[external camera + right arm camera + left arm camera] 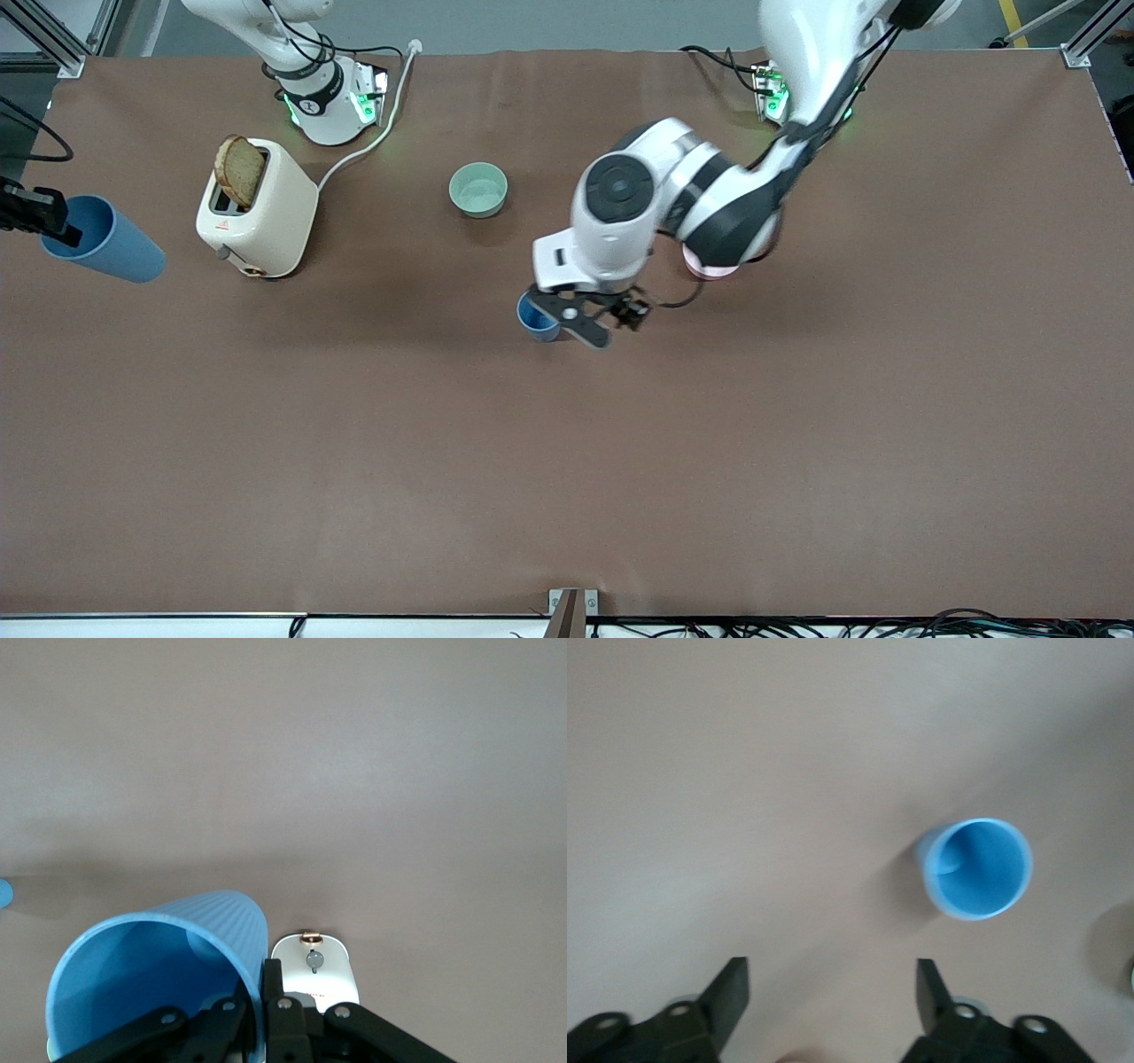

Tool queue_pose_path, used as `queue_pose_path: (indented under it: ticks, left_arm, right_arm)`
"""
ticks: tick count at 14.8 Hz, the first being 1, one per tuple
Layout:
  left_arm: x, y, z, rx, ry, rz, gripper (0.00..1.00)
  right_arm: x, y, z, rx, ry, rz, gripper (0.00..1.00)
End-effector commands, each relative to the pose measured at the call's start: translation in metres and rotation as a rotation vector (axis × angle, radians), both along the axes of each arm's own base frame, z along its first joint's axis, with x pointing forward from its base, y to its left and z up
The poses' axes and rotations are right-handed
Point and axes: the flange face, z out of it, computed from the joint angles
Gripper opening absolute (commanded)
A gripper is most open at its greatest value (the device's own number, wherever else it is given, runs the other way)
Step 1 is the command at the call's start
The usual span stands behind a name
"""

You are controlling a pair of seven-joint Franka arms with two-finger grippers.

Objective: Stack blue cups with both arms
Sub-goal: 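Release the cup and withdraw the left gripper while the right gripper carries its cup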

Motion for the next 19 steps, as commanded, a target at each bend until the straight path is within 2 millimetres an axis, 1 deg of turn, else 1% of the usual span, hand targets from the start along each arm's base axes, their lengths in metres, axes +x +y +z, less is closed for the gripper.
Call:
queue_pose_path:
  ticks: [1, 2, 3, 4, 6, 7, 9, 10, 12, 13, 14, 15, 16, 17, 18, 19]
  left_arm:
    - [0.041, 0.104, 0.040, 0.051, -0.009, 0.173, 1.00]
    - [0.060, 0.145, 0.043, 0.059, 0.001, 0.253, 1.00]
    - [0.075, 0.180, 0.050, 0.054, -0.006, 0.315, 1.00]
    - [0.086, 0.211, 0.053, 0.052, -0.009, 0.366, 1.00]
    - [0.101, 0.264, 0.063, 0.054, -0.020, 0.447, 1.00]
    - [0.104, 0.287, 0.065, 0.058, -0.013, 0.481, 1.00]
    - [0.107, 0.331, 0.087, 0.048, -0.032, 0.536, 1.00]
    - [0.105, 0.345, 0.101, 0.053, -0.055, 0.560, 1.00]
    - [0.099, 0.365, 0.128, 0.063, -0.103, 0.610, 1.00]
    - [0.096, 0.391, 0.143, 0.051, -0.119, 0.663, 1.00]
    - [0.092, 0.408, 0.157, 0.000, -0.118, 0.699, 1.00]
    - [0.084, 0.421, 0.175, -0.043, -0.129, 0.717, 1.00]
    - [0.075, 0.431, 0.185, -0.043, -0.121, 0.725, 1.00]
    - [0.069, 0.431, 0.187, -0.038, -0.098, 0.707, 1.00]
    - [0.060, 0.438, 0.194, -0.035, -0.084, 0.691, 1.00]
    - [0.055, 0.441, 0.194, -0.033, -0.077, 0.659, 1.00]
  right_arm:
    - [-0.004, 0.002, 0.026, 0.008, -0.003, -0.004, 0.00]
    - [-0.001, 0.003, 0.028, 0.007, -0.003, -0.006, 0.00]
    - [-0.001, 0.005, 0.029, 0.007, -0.004, -0.003, 0.00]
    - [-0.001, 0.005, 0.028, 0.007, -0.003, -0.004, 0.00]
    - [-0.001, 0.008, 0.024, 0.010, 0.012, -0.026, 0.00]
    - [0.000, 0.016, 0.020, 0.012, 0.029, -0.037, 0.00]
    - [0.006, 0.037, 0.013, 0.012, 0.037, -0.039, 0.00]
    - [0.010, 0.049, 0.010, 0.016, 0.035, -0.040, 0.00]
    - [0.021, 0.083, 0.001, 0.055, 0.033, -0.056, 0.00]
    - [0.025, 0.098, -0.004, 0.078, 0.037, -0.068, 0.00]
    - [0.030, 0.120, -0.008, 0.094, 0.029, -0.084, 0.00]
    - [0.033, 0.139, -0.012, 0.095, 0.027, -0.101, 0.00]
    - [0.037, 0.160, -0.018, 0.097, 0.024, -0.098, 0.00]
    - [0.040, 0.182, -0.026, 0.096, 0.019, -0.079, 0.00]
    - [0.045, 0.208, -0.038, 0.093, 0.023, -0.066, 0.00]
    - [0.047, 0.235, -0.049, 0.091, 0.015, -0.061, 0.00]
